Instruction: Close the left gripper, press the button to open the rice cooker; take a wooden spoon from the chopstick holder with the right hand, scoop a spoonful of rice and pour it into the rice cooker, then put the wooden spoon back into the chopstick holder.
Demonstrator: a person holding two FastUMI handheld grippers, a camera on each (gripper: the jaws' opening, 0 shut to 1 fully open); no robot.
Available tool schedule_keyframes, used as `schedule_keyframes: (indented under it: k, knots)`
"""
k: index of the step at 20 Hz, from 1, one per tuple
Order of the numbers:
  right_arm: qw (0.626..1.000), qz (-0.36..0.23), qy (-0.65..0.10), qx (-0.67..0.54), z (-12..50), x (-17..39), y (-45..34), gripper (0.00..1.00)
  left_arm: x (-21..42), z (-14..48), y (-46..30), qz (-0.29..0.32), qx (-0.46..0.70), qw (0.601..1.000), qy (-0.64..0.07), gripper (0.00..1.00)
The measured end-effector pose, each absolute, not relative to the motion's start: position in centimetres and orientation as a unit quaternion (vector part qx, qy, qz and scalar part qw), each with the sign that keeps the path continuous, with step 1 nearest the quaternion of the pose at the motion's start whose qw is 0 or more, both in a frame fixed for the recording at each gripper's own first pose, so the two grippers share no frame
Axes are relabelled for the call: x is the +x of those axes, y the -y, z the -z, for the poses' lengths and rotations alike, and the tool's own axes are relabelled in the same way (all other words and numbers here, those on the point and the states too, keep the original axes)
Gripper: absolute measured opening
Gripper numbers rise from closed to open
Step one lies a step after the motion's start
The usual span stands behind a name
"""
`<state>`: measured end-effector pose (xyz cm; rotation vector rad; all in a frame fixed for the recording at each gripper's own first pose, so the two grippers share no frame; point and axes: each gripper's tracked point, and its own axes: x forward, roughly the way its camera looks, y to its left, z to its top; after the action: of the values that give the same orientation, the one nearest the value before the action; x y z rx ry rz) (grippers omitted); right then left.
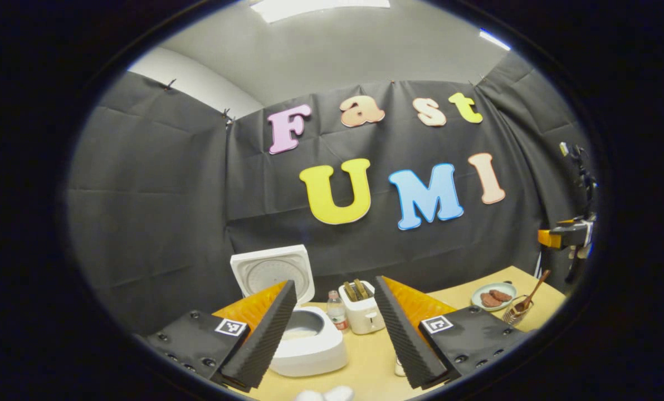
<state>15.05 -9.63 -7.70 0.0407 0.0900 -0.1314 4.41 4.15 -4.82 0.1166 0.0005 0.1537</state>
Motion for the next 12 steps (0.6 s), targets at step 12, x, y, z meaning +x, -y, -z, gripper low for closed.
schedule_keyframes:
  k: [12]
  knots:
    - [0.995,-0.063,-0.071,-0.029,6.8,7.0,-5.6,0.95,13.3,-0.9,-15.7,-0.127,0.011,0.992,0.012,0.99]
